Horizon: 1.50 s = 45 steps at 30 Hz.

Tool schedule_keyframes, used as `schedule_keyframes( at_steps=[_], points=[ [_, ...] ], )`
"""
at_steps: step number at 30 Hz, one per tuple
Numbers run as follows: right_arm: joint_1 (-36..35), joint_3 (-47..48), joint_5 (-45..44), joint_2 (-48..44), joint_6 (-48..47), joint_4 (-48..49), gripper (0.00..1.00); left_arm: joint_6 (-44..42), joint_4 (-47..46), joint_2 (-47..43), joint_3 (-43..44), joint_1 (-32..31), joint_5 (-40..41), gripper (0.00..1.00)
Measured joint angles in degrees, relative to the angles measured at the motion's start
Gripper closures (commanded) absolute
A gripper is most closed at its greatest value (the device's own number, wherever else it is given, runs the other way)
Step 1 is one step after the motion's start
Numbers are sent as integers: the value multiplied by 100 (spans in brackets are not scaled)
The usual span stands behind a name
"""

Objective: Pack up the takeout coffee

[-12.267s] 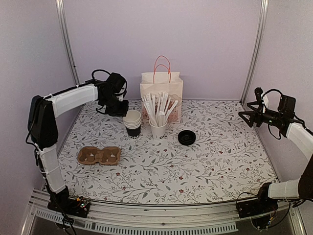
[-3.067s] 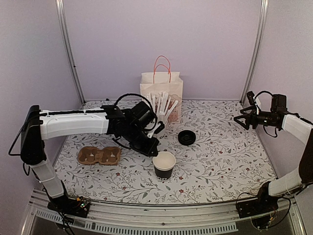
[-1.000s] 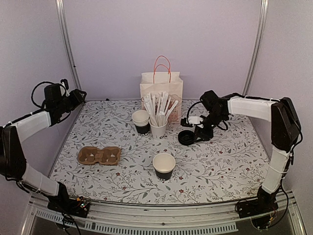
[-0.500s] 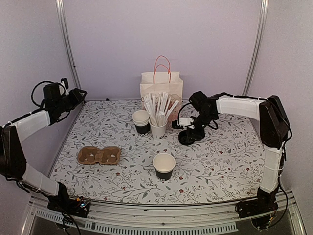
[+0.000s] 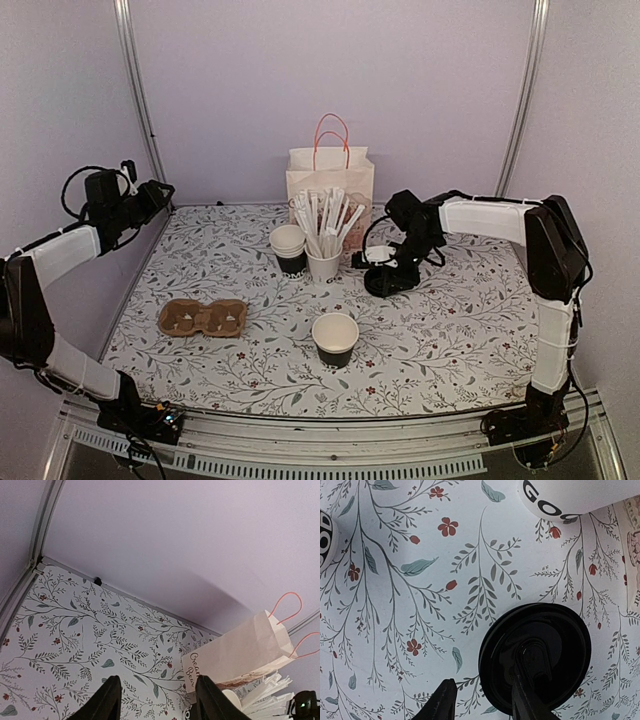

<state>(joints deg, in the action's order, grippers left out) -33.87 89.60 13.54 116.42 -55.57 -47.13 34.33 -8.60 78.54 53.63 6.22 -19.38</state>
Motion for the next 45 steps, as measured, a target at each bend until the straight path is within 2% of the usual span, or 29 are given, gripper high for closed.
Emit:
schedule_keyframes(
  at_steps=[12, 20, 29, 45],
  points=[
    [-33, 20, -129, 260, 4, 4, 63, 90, -7, 0, 0, 101, -122, 47],
    [-63, 125, -153, 313, 2, 4, 73, 208, -20, 46, 0, 214, -273, 47],
    [-66, 125, -227, 315, 4, -7, 76, 238, -20, 50, 0, 221, -310, 47],
    [-66, 195, -269, 348, 50, -120, 89, 262, -22, 57, 0, 254, -402, 47]
  ],
)
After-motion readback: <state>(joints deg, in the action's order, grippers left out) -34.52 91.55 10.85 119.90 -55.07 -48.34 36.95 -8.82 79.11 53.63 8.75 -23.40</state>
